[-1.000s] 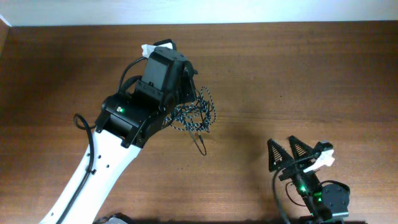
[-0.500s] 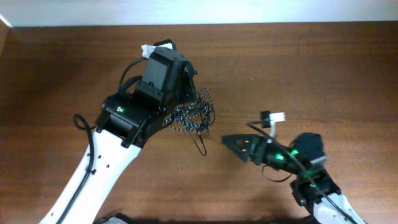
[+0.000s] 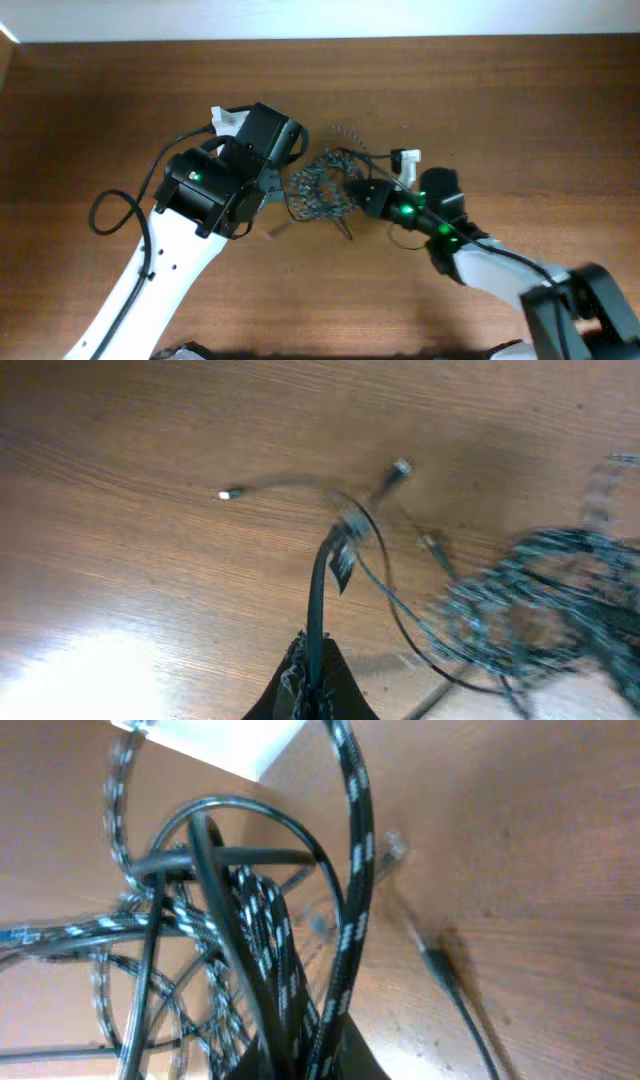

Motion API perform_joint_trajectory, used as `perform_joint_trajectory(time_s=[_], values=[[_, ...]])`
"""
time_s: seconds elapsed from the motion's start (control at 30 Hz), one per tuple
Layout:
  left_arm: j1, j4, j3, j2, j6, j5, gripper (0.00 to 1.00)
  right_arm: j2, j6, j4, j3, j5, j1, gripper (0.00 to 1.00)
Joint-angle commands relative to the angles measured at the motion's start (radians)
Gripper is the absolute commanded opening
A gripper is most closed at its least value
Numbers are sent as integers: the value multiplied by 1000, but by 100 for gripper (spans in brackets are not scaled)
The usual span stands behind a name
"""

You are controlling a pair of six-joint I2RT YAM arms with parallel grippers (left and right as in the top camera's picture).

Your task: Untangle cables

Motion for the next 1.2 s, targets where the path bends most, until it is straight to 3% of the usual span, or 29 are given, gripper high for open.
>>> perform_joint_trajectory(time_s=[0.0,0.03,0.07,0.1,0.17,0.3,0.37,0.4,0.43,0.47,0.5,0.53,0.57,0.6,0.67,0.7,0.73,0.77,0.8,0.87,0.9,0.93,1.03,1.07,1.1,1.17], values=[[6,-10,15,-16,0,-146,0,-166,-240,-190,-11,44,-156,4],[6,-9,15,-16,0,-147,1,-301,-268,-299,-11,43,-229,4],[6,13,15,-14,0,-104,78,-406,-267,-348,-11,7,-267,4],[6,45,14,-14,0,-35,99,-485,-268,-351,-11,-51,-272,4],[6,70,14,-13,0,-13,99,-589,-286,-351,-11,-137,-272,4],[6,92,14,-13,0,13,99,-600,-648,-348,-12,-639,-271,4],[6,197,14,-13,0,209,100,-552,-772,-348,-13,-652,-271,4],[6,212,14,-13,1,263,83,-498,-798,-343,-13,-647,-271,4],[6,212,12,-10,37,305,74,-428,-817,-329,-13,-648,-271,4],[6,212,2,-10,225,354,79,-308,-814,-264,-13,-674,-271,4],[6,212,-5,-10,304,394,88,-251,-814,-197,-13,-743,-271,4],[6,219,-5,-10,357,500,91,-173,-814,-95,-13,-783,-271,4],[6,222,-5,-10,386,625,89,-110,-814,-27,-13,-783,-271,4],[6,220,-5,-10,435,661,83,-51,-814,3,-13,-784,-271,4],[6,230,-26,-10,621,660,58,-12,-813,2,-13,-846,-271,4],[6,250,-87,-9,634,660,55,-12,-813,2,-12,-880,-271,4],[6,270,-143,-8,634,661,55,-12,-813,2,-12,-885,-271,4],[6,320,-197,-8,674,758,57,-12,-813,2,-12,-884,-271,4],[6,340,-222,-8,845,921,68,-12,-787,2,-12,-884,-271,4],[6,359,-264,-7,852,922,69,-12,-761,2,-11,-885,-271,4],[6,388,-310,-6,852,922,61,-12,-755,2,-11,-884,-271,4],[3,441,-352,-6,851,922,41,-12,-732,2,-11,-885,-271,4],[3,587,-438,-6,851,922,29,-12,-647,2,-11,-926,-271,4],[3,634,-464,-5,851,922,19,-12,-647,2,-11,-954,-271,4],[5,666,-481,-2,851,893,0,-12,-647,2,-11,-954,-271,4],[47,659,-480,-15,593,568,0,-12,-647,2,-11,-893,-272,4]])
